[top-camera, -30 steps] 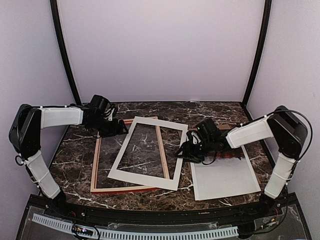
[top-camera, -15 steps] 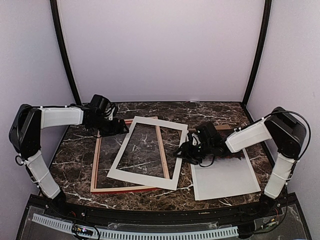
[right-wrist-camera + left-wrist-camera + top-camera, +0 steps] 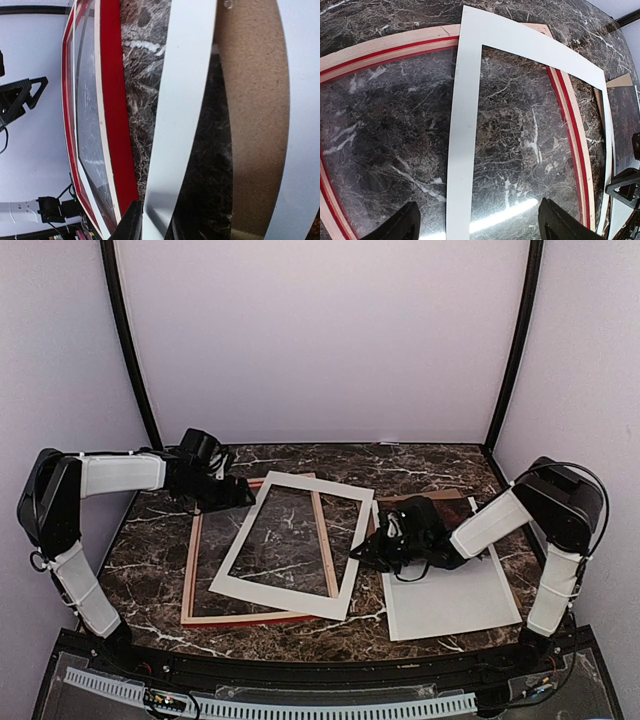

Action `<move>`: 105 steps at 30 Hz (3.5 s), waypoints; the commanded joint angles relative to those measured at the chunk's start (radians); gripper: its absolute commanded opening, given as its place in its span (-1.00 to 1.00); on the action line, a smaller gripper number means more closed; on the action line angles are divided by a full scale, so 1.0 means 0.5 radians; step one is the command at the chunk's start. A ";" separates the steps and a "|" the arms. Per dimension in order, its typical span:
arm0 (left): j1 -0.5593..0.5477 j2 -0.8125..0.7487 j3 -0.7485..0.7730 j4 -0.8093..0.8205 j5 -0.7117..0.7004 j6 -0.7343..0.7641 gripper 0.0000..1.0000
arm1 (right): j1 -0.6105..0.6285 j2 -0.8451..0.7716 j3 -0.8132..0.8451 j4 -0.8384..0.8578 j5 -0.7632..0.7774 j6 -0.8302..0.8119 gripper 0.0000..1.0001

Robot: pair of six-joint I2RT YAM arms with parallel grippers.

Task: Put the photo into the frame
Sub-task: Pick up the mat board from the glass panel, then place the mat board on the glass panel.

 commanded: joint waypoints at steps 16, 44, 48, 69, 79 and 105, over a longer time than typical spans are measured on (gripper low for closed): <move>0.468 -0.279 -0.287 -0.153 -0.036 -0.036 0.71 | -0.133 -0.145 0.379 -0.556 -0.523 -0.473 -1.00; 0.547 -0.058 -0.374 0.028 0.315 -0.126 0.62 | -0.140 0.173 0.905 -0.961 -0.671 -0.644 -1.00; 0.528 -0.074 -0.396 0.074 0.371 -0.130 0.61 | -0.136 0.206 0.941 -0.955 -0.646 -0.629 -1.00; 0.368 -0.023 -0.313 0.106 0.421 -0.155 0.60 | -0.101 0.310 1.047 -1.011 -0.530 -0.641 -1.00; 0.368 -0.072 -0.321 0.077 0.315 -0.151 0.60 | -0.051 0.294 1.005 -0.987 -0.438 -0.563 -1.00; 0.366 -0.149 -0.293 -0.007 0.116 -0.111 0.61 | 0.003 0.205 1.078 -1.309 -0.134 -0.691 -0.19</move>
